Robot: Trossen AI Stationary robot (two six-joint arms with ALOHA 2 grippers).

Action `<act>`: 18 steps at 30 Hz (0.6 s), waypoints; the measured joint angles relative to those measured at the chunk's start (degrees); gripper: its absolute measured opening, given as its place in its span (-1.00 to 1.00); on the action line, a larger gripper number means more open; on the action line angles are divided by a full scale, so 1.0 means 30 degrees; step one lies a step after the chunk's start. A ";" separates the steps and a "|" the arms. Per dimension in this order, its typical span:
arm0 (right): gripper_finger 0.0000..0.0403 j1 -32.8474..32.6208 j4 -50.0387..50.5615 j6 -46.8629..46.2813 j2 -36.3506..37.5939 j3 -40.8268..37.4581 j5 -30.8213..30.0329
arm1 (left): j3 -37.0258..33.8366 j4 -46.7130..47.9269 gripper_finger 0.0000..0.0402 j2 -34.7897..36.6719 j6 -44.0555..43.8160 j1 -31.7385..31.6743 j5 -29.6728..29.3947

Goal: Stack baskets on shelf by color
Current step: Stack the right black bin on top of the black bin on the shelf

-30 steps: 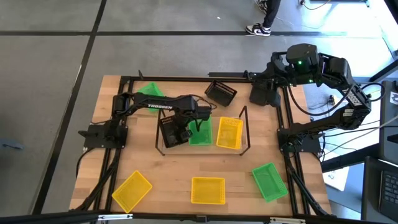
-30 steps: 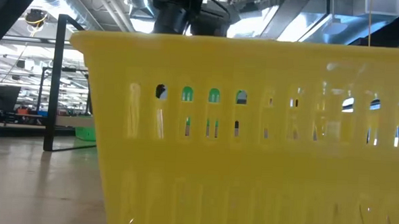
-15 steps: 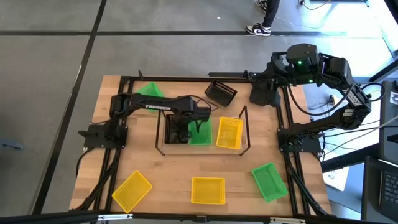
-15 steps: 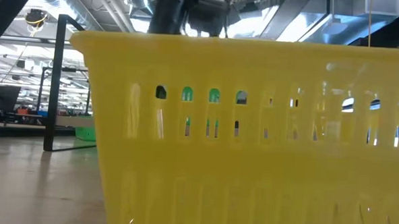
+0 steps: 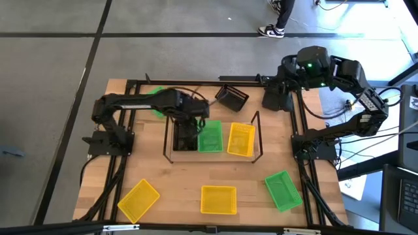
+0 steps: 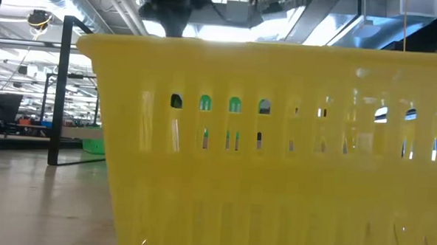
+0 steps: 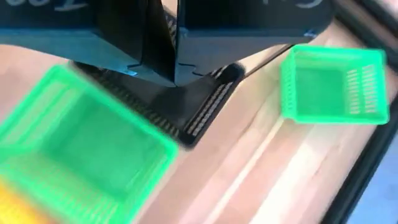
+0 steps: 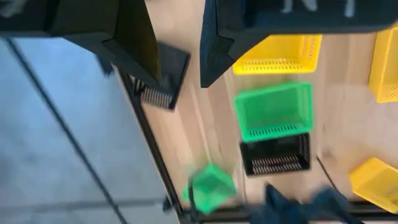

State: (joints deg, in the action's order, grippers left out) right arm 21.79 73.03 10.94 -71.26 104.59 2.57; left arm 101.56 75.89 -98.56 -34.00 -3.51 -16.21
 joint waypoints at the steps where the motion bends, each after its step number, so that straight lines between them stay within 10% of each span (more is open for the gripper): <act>1: -0.46 0.0262 0.0156 -0.0162 -0.0011 -0.0217 0.0006 | 0.0000 -0.0140 -1.00 0.0343 -0.0347 -0.0017 -0.0049; 18: -0.46 0.3509 0.4085 -0.3579 0.0148 -0.3053 -0.1149 | 0.0005 0.0571 -1.00 0.2599 -0.2622 0.0743 -0.1989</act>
State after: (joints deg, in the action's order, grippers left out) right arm 32.31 85.29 0.21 -70.82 95.43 -0.88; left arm 101.57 77.60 -90.77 -41.87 -1.28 -22.17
